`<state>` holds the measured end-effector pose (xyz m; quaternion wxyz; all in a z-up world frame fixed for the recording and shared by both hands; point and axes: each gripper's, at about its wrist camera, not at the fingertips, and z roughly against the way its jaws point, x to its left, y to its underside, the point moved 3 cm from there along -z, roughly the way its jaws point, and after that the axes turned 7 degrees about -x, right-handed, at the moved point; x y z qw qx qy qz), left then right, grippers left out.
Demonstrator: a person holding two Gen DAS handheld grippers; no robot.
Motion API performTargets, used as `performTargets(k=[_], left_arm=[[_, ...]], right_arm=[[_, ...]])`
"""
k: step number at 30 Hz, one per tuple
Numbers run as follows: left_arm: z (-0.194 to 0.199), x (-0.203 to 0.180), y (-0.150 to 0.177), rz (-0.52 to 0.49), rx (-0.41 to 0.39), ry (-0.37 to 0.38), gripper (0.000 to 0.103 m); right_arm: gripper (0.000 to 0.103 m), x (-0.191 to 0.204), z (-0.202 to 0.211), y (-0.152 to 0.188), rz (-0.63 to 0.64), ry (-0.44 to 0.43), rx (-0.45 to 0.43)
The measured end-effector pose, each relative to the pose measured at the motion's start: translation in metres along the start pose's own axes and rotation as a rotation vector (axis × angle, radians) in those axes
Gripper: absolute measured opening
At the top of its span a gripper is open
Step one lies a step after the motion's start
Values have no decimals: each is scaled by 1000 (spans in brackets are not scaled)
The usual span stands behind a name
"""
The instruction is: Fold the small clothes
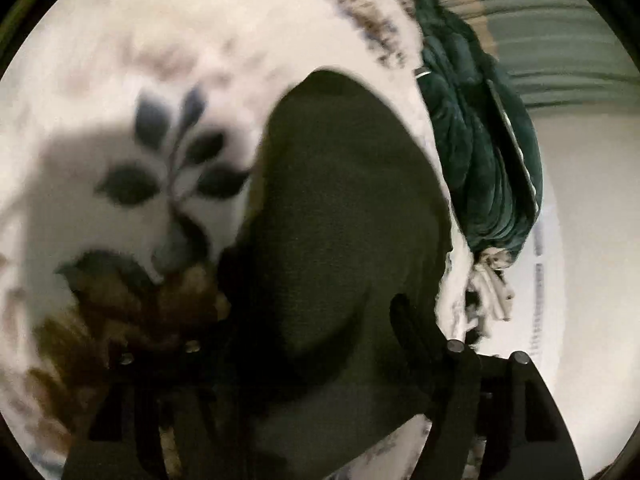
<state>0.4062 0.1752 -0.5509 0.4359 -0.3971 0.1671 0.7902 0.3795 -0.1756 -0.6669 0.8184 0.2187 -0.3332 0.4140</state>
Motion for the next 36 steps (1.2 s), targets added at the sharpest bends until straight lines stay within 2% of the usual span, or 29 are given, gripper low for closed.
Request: performTargets(k=[1,4,6,8,9,10,16,19,23,29,32,34,36], left_arm=[[-3,4,1,13,1,8,67],[-13,3,2,9,-19,17,67],[-17,-8,3,-17,-47,23,61],[-21,-26,6,-93,-69,8,36],[-19,-32,7,-127,-83,-6,29],[-16,-34,6,-140,-94,-6,26],[4,-68,-11,-242,-99,14,23],[12,-87,-35,-272,-95,46,23],[16,-112,-78,-310,-100,80,23],[5,-143,-169,-380,-136,118,23],[-24,-137,-216,-407,-122,77,24],[-60,-114,-243,-398,-67,-14,29],[-89,-84,-255,-359,-13,-113,34]], right_arm=[[55,-7,-4,2,-18,3,-7],[68,-19,-26,-3,-83,-75,-8],[69,-15,-39,-6,-96,-128,-13],[63,-3,-50,-6,-90,-164,-16],[41,2,-53,-7,-78,-158,-15],[24,10,-59,-6,-66,-131,-18],[17,47,-45,-6,-12,-130,-78],[16,74,-31,-11,-6,-166,-104],[16,111,-15,-23,19,-209,-152],[16,189,-35,-62,89,-272,-218],[16,214,-63,-89,141,-274,-257],[16,219,-95,-107,146,-249,-290],[17,214,-137,-124,147,-193,-287]])
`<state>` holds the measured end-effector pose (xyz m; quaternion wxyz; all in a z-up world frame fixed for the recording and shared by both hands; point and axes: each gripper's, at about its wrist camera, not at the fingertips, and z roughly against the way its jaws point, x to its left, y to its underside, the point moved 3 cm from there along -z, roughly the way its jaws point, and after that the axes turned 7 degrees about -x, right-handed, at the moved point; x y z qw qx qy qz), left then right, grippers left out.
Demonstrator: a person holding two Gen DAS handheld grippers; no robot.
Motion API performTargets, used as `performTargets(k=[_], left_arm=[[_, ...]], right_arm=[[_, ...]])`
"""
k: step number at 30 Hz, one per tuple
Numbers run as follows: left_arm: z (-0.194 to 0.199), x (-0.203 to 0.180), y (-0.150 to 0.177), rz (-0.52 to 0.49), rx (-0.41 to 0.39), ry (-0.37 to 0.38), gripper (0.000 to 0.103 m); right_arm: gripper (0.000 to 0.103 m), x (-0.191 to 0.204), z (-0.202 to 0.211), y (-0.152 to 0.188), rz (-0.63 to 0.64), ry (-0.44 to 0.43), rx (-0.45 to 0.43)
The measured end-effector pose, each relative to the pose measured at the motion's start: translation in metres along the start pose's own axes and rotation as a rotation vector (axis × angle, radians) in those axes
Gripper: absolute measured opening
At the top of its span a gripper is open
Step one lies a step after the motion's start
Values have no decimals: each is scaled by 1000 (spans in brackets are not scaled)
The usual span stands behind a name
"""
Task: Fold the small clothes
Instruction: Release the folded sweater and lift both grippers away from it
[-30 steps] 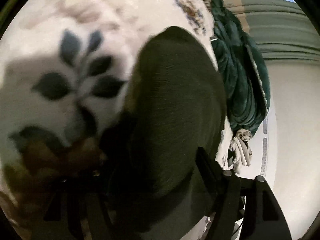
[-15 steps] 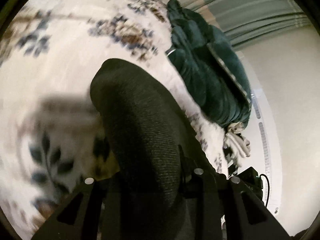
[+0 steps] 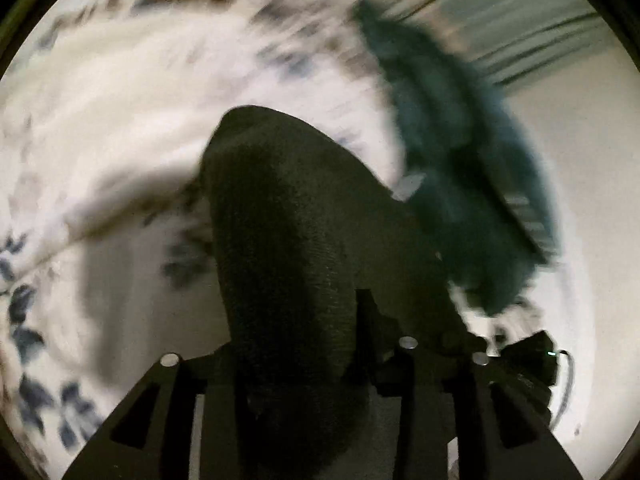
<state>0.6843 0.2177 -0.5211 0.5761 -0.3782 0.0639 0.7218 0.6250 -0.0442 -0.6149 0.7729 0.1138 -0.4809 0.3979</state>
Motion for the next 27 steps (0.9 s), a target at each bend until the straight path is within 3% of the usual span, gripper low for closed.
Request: performTargets(k=[1,3,4,6,9,11,13,15,16,17,18,20,23,27], left_arm=[[-13,13,6,11,35,-37,36],[-15,25,21,22,17,-16,42],[-9,25,28,22,-1,1,42],[3,22,44,7,-28,-6,42],[22,10,65,-31,-66,-48,42],[34,-7,74,-85,-92,-133,43],[45,-21,73,-135,-119,-231,45],[55,-32,78,-177,-133,-327,58],[61,-36,80,-188,-140,-361,61],[66,-40,82,-195,-152,-391,71],[74,-49,87,-211,-160,-438,86],[88,-56,93,-230,-167,-491,102],[110,-76,106,-254,-178,-556,102],[144,-109,115,-261,-211,-573,102]], right_arm=[[19,-14,-18,1,-9,48,25],[26,-40,-42,8,-40,153,99],[38,-48,-43,10,-45,168,110],[41,-56,-32,13,-31,157,120],[42,-65,-9,12,4,220,140],[48,-66,8,10,38,292,139],[55,-57,22,7,95,372,123],[61,-37,38,7,207,479,95],[74,-27,46,7,252,509,80],[84,-13,49,6,308,550,64],[100,1,55,7,373,599,44],[103,31,62,2,489,674,3],[103,69,84,12,630,751,-36],[103,112,121,24,736,781,-68]])
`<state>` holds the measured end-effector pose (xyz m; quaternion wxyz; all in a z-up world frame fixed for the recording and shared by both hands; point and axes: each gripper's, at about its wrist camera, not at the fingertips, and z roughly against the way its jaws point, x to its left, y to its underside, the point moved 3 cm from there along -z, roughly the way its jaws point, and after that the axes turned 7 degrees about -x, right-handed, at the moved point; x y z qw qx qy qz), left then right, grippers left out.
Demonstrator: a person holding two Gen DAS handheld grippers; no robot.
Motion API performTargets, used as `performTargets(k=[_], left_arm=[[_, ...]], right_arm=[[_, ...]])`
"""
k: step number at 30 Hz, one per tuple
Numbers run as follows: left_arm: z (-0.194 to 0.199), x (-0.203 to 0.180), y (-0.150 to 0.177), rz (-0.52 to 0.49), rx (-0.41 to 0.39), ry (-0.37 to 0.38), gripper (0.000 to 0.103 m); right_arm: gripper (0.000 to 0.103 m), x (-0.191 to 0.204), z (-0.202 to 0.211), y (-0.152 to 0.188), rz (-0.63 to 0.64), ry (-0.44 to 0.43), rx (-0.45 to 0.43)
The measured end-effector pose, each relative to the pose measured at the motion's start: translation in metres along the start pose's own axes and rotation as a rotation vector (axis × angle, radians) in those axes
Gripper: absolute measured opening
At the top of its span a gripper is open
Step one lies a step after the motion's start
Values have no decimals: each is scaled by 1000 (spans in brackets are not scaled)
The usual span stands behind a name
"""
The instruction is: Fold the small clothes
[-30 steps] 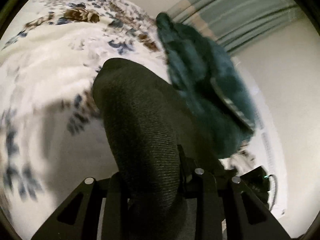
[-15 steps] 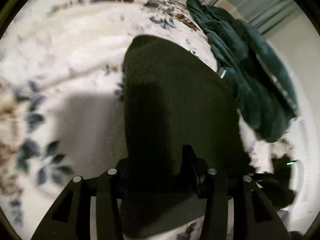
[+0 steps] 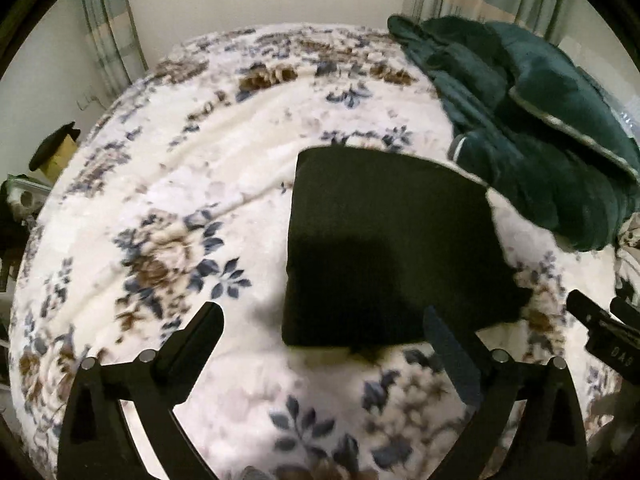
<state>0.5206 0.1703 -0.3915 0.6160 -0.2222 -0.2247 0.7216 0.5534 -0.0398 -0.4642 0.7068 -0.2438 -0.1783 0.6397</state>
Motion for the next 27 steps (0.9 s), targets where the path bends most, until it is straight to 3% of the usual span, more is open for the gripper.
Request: performTargets(k=[5,18,27], left_arm=[[80,-15,-5,-11,-61,-36,102],[299,-45,-7,7,-202,-34,102],[411,-57,3,15,-278,-38,102]], right_arm=[[103,-6,98,0,55,9,-62],[103,-46,357,-3,111,-19,-257],[103,-79,511,13,143,-69,-366]])
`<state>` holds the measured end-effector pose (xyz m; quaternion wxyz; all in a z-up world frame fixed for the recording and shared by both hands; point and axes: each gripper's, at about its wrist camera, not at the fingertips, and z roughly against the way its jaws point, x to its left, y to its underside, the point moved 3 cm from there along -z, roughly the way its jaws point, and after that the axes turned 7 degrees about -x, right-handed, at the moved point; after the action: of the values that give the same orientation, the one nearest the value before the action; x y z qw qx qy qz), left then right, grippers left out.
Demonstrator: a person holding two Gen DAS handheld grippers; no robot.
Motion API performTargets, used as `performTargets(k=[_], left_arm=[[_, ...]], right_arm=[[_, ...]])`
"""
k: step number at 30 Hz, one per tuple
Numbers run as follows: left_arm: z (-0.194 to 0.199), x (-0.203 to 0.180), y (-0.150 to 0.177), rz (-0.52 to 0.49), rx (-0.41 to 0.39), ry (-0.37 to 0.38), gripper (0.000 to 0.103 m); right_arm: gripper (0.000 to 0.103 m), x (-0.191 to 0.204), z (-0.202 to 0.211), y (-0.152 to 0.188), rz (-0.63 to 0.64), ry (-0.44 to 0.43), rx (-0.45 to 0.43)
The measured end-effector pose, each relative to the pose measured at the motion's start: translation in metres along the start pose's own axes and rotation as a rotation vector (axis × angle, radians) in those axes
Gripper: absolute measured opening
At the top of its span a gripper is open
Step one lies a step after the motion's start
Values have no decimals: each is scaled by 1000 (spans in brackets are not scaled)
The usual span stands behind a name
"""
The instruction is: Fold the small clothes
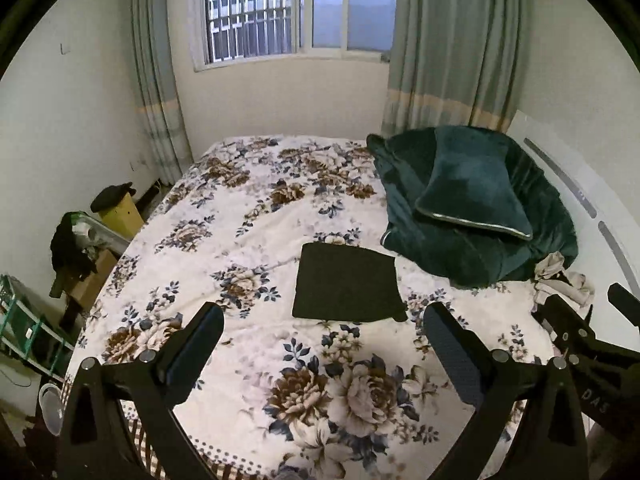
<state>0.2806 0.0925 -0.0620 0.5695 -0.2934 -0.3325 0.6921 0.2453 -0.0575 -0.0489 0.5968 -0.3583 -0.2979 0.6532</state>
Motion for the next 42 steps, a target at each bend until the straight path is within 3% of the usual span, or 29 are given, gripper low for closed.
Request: performTargets(k=[6,12,42], left_arm=[[44,-4,2,1,-32,-20,102],[67,-6,5,5,-53,-27,102],[89,-8,12,7,-75,-46,103]], right_arm=[[103,-16,64,-8,-10,-30,-35],[103,-31,101,-13,-12,-50,-67],[103,-49,127,-15,-1,-92,-78]])
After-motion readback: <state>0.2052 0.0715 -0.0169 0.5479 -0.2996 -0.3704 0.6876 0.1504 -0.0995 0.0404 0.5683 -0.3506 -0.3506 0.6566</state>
